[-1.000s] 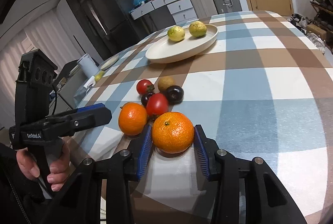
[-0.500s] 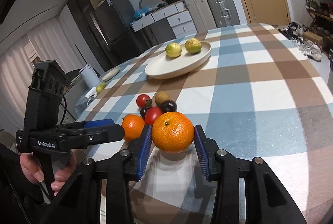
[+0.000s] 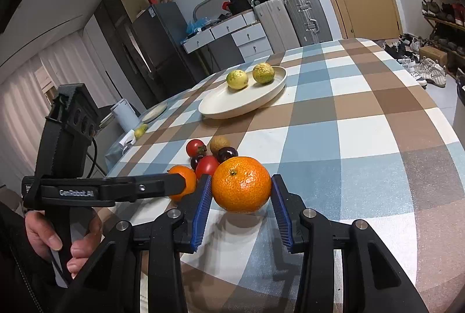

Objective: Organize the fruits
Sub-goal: 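Grasp an orange with the right tool while the left tool grasps another orange, then carry both oranges onto the cream plate beside the citrus and release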

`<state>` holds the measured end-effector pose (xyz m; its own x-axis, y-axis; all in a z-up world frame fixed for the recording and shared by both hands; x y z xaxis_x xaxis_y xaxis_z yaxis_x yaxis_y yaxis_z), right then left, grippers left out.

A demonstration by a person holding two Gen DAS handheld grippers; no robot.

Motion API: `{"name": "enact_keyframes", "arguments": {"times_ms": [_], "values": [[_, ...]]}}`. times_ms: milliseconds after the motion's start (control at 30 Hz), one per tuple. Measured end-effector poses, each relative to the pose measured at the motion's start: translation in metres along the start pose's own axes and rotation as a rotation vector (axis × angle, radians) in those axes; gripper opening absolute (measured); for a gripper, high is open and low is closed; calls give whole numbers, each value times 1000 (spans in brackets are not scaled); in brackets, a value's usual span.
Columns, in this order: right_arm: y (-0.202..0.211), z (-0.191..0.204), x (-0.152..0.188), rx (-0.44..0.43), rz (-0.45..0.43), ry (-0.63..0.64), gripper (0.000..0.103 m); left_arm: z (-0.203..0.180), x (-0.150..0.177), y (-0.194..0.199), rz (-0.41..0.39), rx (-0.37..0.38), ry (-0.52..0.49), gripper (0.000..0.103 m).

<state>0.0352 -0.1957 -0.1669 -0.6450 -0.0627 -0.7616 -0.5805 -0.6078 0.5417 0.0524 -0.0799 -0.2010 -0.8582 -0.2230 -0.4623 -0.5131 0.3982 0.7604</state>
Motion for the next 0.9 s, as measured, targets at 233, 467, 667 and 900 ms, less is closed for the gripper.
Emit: {"name": "enact_keyframes", "arguments": {"times_ms": [233, 467, 667, 900], "values": [[2, 0, 0, -5, -11, 3, 42, 9, -4, 2, -11, -17, 24, 37], [3, 0, 1, 0, -9, 2, 42, 8, -1, 4, -13, -8, 9, 36], [1, -1, 1, 7, -3, 4, 42, 3, 3, 4, -4, 24, -3, 36], [-3, 1, -4, 18, 8, 7, 42, -4, -5, 14, -29, 66, -31, 35]]}}
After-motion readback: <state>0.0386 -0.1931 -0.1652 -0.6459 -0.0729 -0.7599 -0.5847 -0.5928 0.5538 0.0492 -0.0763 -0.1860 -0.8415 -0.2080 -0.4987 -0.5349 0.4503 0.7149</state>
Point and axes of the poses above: each gripper's, at about its wrist camera, not at the fingertips, and y roughly against the way its jaws point, z to its left, x to its underside, the point moved 8 cm from there along -y, roughly the way its jaws point, and after that the axes turned 6 degrees about y, right-handed, at the moved point
